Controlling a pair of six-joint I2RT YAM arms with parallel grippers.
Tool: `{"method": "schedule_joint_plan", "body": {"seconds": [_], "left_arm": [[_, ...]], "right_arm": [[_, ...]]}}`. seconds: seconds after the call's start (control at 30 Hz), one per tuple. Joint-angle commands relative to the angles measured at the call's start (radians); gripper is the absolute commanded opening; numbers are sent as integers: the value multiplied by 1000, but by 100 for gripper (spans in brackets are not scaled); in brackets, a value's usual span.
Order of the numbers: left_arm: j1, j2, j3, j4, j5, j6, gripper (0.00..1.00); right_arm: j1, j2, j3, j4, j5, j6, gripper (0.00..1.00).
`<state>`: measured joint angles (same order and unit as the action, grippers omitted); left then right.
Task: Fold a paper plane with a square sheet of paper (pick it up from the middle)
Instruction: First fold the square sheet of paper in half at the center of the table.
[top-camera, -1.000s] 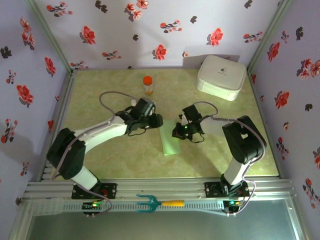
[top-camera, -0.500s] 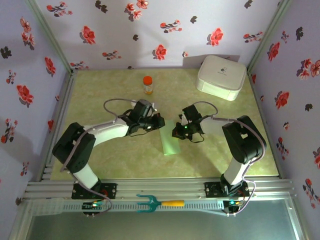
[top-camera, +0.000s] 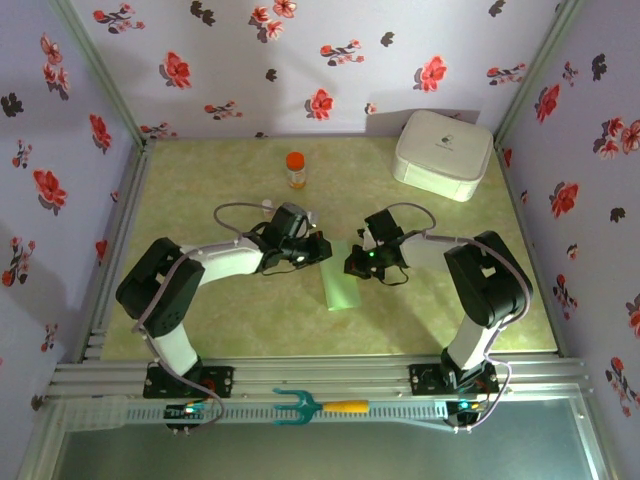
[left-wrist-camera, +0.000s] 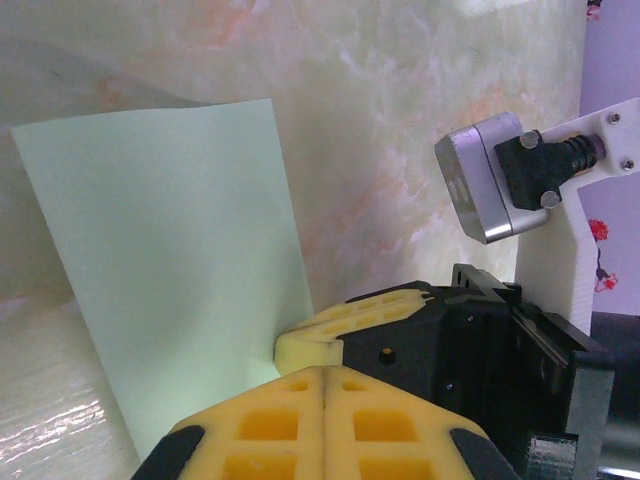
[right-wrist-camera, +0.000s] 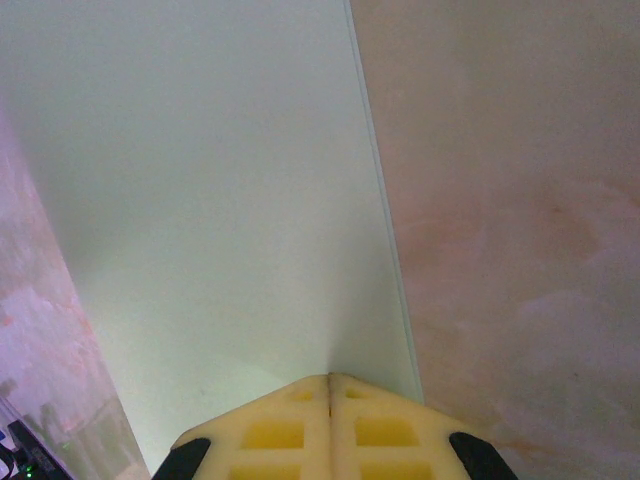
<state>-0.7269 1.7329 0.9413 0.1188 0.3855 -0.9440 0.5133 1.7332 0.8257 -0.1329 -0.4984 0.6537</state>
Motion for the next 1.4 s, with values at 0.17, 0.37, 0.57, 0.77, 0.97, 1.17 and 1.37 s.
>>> {"method": "schedule_joint_plan", "body": {"seconds": [0.17,0.37,0.57,0.77,0.97,1.17,1.37], "left_arm": [[9,13,9,-39,-27,7,0],[6,37,13,-17,10,10,0],[2,67,19,-10,37,12,0],[1,94,18,-13,43,19,0],[0,113,-5,-13,32,37,0],[1,125,-36,-8,10,54,0],[8,137,-81,2,-7,81,0]], "right_arm": [[5,51,-34,-72,101,-3,0],[5,51,-33,-74,101,-3,0],[5,52,-34,-71,102,-1,0],[5,54,-36,-68,102,1,0],[5,53,-37,-66,101,4,0],[5,57,-41,-60,103,7,0],[5,63,-46,-55,104,11,0]]}}
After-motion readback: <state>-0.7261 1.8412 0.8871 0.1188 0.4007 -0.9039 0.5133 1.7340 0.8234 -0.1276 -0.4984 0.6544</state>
